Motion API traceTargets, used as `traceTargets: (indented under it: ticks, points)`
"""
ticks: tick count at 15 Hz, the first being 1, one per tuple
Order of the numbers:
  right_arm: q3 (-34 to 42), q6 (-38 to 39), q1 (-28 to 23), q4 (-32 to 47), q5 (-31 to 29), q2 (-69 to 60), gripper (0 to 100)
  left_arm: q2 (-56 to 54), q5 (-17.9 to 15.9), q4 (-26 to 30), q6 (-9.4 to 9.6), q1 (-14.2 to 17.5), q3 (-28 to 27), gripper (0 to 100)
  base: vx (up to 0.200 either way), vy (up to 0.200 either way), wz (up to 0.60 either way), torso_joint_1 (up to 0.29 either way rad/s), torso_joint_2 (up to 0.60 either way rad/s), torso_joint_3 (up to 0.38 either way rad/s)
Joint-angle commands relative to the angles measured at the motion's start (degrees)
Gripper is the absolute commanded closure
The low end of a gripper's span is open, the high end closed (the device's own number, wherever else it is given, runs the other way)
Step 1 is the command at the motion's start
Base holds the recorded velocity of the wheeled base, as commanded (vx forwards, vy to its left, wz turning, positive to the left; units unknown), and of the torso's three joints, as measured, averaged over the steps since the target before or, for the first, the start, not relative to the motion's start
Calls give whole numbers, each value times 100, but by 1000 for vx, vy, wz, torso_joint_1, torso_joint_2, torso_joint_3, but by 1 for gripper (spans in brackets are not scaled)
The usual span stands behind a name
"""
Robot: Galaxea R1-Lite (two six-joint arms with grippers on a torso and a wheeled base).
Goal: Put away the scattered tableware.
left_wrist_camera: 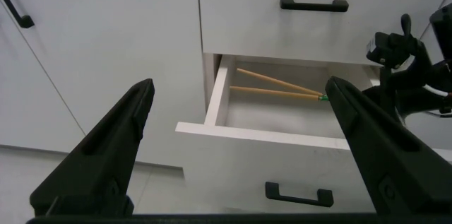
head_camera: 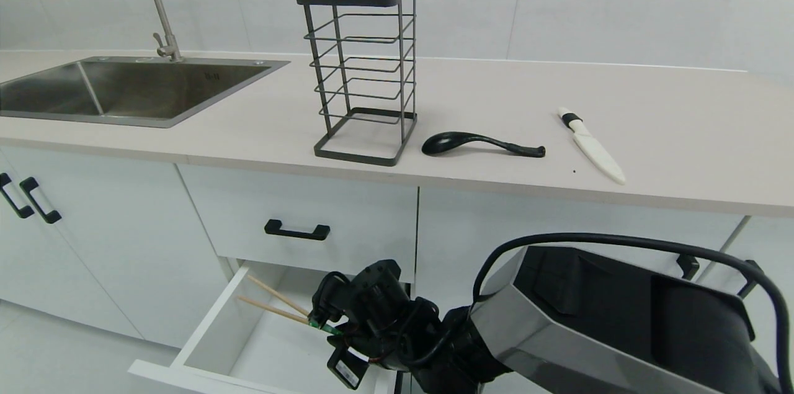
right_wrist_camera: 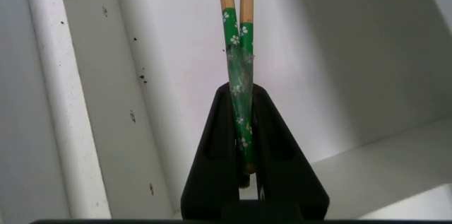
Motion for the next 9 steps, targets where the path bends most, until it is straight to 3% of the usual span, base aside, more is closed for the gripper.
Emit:
traceTargets:
  ticks: [1,9]
  points:
    - [-152,-1,-10,52,4,181,100,7,1,-2,0,0,0,0,0,0,0,0,0,0]
    - [-557,-27,-45,483,92,401,100,7,1,-2,0,0,0,0,0,0,0,0,0,0]
